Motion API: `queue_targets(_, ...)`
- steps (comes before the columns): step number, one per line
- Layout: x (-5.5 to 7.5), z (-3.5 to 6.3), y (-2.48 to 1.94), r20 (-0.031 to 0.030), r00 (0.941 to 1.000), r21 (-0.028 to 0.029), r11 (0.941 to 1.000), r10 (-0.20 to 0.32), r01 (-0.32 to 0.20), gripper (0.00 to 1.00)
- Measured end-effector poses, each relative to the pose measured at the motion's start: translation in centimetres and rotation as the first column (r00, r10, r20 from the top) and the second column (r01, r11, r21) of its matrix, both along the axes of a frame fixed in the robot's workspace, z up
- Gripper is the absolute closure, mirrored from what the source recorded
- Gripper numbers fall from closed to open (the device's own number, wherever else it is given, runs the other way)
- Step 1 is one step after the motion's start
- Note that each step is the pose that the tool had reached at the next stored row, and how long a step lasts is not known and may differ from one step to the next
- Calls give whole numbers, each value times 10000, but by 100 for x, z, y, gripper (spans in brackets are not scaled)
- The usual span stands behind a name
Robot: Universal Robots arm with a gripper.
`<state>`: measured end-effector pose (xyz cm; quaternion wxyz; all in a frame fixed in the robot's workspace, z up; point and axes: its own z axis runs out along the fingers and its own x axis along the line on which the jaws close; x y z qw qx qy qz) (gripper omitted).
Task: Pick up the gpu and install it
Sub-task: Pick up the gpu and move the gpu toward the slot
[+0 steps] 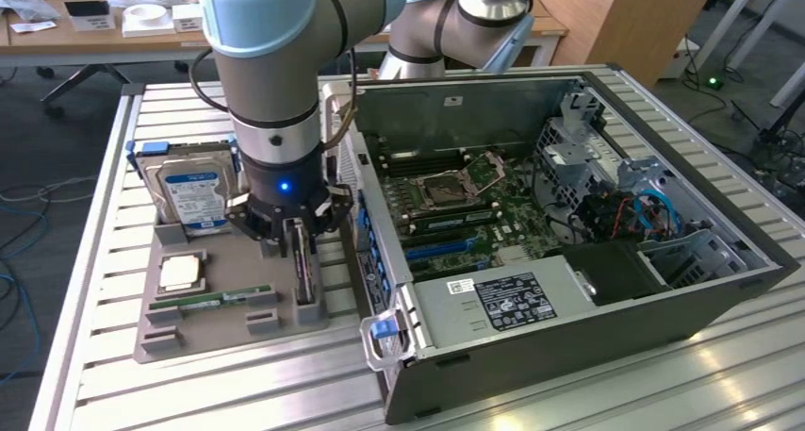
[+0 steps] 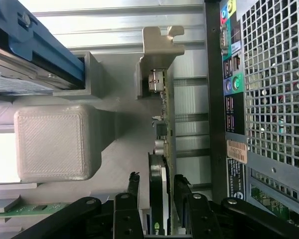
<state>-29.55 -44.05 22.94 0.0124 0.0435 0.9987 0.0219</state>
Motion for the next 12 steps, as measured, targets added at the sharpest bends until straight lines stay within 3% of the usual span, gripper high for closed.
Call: queue_targets(12, 13, 0, -10, 1, 10000, -1, 10000, -1, 1, 58)
